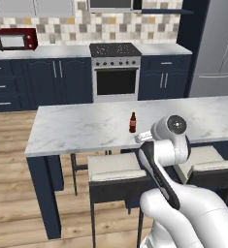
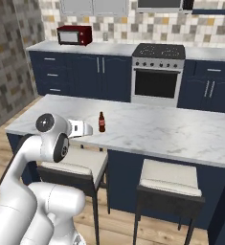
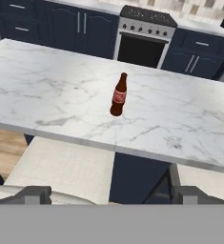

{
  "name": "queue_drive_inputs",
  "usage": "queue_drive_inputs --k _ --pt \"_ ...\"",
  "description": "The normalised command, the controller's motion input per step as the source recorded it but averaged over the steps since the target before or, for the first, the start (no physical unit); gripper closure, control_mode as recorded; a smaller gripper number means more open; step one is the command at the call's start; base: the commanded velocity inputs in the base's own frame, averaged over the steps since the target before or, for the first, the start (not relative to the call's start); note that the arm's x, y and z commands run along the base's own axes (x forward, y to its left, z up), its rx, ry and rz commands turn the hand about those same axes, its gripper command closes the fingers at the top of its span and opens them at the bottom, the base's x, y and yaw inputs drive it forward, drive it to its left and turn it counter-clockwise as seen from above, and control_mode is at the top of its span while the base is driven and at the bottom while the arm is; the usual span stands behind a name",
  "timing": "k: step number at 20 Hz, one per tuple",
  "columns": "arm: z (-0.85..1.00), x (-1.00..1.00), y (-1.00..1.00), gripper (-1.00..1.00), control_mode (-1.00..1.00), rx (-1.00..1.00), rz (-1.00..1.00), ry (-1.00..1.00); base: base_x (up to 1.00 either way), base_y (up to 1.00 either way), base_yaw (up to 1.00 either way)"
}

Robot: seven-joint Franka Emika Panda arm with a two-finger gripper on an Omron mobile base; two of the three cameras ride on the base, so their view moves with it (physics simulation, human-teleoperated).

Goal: Place the large bottle from the dining counter next to the other large bottle outside the sink, and place the small bottle from the dining counter next to the other small bottle inside the sink.

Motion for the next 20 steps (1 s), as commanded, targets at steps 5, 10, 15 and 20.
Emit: queue_drive_inputs --k 5,10,15,20 --pt "0.00 0.29 0.00 -1.00 -1.00 0.02 0.00 0.00 0.00 0.00 0.00" --pt "0.00 0.40 0.00 -1.00 -1.00 0.12 0.00 0.02 0.00 0.00 0.00" --pt "0.00 0.16 0.00 -1.00 -1.00 0.08 -0.03 0.07 0.00 0.00 0.00" --pt "0.00 0.10 0.00 -1.00 -1.00 0.00 -0.09 0.09 0.00 0.00 0.00"
